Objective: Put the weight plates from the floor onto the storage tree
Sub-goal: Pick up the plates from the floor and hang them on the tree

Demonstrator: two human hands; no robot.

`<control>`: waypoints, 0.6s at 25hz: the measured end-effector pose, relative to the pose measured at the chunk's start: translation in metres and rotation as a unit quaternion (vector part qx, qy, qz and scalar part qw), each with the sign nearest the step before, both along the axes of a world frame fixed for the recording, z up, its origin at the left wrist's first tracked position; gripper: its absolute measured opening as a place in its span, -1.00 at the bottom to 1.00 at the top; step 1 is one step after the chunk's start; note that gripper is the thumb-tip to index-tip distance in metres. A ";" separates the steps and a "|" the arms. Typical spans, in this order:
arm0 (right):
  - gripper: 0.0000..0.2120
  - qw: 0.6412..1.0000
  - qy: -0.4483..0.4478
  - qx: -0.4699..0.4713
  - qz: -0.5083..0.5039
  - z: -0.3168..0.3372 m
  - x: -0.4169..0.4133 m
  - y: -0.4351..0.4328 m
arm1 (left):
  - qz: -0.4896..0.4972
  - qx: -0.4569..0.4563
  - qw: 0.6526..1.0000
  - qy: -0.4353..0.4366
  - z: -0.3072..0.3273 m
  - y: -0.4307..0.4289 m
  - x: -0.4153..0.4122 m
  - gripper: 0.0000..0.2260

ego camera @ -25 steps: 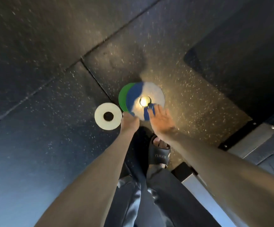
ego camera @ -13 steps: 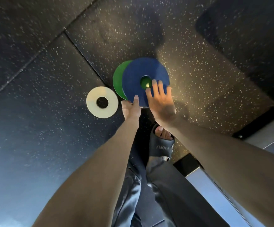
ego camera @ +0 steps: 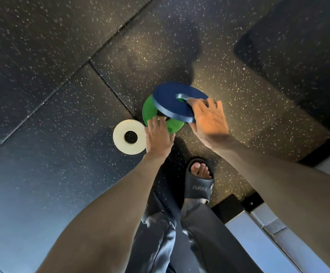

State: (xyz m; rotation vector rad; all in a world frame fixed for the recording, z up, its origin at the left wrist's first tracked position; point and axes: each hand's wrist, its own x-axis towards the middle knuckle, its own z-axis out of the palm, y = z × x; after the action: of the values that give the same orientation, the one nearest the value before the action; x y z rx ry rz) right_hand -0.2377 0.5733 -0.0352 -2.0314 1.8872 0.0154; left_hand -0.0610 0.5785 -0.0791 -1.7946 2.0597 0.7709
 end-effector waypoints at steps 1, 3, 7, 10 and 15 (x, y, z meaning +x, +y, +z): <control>-0.49 1.000 -0.015 0.003 -0.020 0.001 0.003 -0.005 | -0.037 0.016 0.999 -0.030 -0.004 -0.002 -0.005 -0.37; -0.61 0.994 -0.057 -0.003 -0.091 0.002 0.009 -0.016 | -0.103 0.022 0.991 -0.086 -0.013 -0.003 -0.015 -0.24; -0.68 0.947 -0.128 -0.024 -0.293 0.004 0.017 -0.048 | -0.152 -0.018 0.980 -0.123 -0.026 -0.013 -0.018 -0.37; -0.65 0.942 -0.112 -0.029 -0.314 0.008 0.016 -0.061 | -0.174 -0.021 0.979 -0.103 -0.027 -0.013 -0.012 -0.47; -0.62 0.954 -0.093 -0.016 -0.285 0.012 0.024 -0.050 | -0.243 0.011 0.969 -0.052 -0.008 -0.026 0.004 -0.43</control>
State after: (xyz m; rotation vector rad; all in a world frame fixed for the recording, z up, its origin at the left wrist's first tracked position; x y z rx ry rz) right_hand -0.2138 0.5237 -0.0232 -1.3784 2.2768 -0.3446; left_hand -0.0567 0.5529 -0.0872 -1.2046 2.2693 0.5395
